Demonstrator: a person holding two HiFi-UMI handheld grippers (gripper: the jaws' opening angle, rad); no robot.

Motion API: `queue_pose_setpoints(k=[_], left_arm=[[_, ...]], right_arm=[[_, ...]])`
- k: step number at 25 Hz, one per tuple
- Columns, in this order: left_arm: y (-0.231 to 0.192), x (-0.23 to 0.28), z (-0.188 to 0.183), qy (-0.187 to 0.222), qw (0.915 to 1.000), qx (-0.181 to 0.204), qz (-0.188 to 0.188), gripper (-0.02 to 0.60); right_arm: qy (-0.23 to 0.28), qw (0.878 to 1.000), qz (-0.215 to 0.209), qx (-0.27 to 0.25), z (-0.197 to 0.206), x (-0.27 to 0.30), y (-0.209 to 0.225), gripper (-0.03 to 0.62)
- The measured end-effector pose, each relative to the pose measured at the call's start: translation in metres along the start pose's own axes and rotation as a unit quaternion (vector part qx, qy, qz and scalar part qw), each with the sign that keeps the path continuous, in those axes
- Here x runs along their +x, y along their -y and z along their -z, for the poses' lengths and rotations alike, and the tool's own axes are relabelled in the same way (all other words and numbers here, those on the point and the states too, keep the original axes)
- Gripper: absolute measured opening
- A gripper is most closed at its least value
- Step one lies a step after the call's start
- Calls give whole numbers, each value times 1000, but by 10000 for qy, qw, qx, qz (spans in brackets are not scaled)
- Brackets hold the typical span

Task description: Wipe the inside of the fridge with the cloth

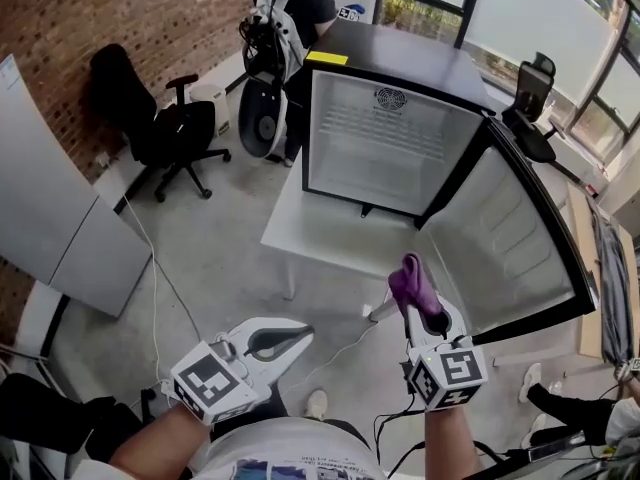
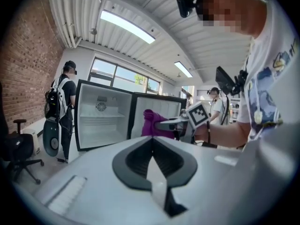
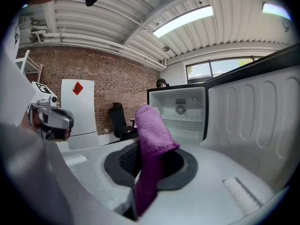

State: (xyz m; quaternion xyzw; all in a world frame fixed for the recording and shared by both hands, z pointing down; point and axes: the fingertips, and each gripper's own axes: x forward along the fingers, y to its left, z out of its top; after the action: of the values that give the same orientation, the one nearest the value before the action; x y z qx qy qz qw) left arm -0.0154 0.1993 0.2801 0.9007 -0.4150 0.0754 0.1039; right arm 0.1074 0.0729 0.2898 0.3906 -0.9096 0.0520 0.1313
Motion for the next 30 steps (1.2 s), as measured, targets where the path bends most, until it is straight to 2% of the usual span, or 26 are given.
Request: queue_pose_setpoints(k=[5, 10, 14, 17, 19, 24, 30], left_arm=[[-58, 11, -18, 102, 9996, 80, 237, 5], [-114, 10, -44, 75, 9969, 349, 699, 5], [-158, 1, -50, 71, 9955, 531, 785, 5], [-177, 1, -52, 37, 9959, 420, 806, 5], [-182, 4, -57, 78, 9960, 319, 832, 5], [-199, 20, -67, 71, 9968, 435, 671, 5], [-211, 48, -90, 176, 9985, 248, 448, 5]], right_arm=[[278, 9991, -297, -145, -39, 65, -8, 55], [582, 9977, -279, -227, -86, 125, -17, 55], [803, 9959, -353, -238, -112, 169, -24, 55], [808, 9954, -464, -209, -120, 198, -26, 55], [802, 9944, -635, -276, -127, 216, -27, 55], [807, 9889, -1143, -492, -143, 259, -19, 55], [628, 9732, -2121, -629, -146, 305, -16, 55]])
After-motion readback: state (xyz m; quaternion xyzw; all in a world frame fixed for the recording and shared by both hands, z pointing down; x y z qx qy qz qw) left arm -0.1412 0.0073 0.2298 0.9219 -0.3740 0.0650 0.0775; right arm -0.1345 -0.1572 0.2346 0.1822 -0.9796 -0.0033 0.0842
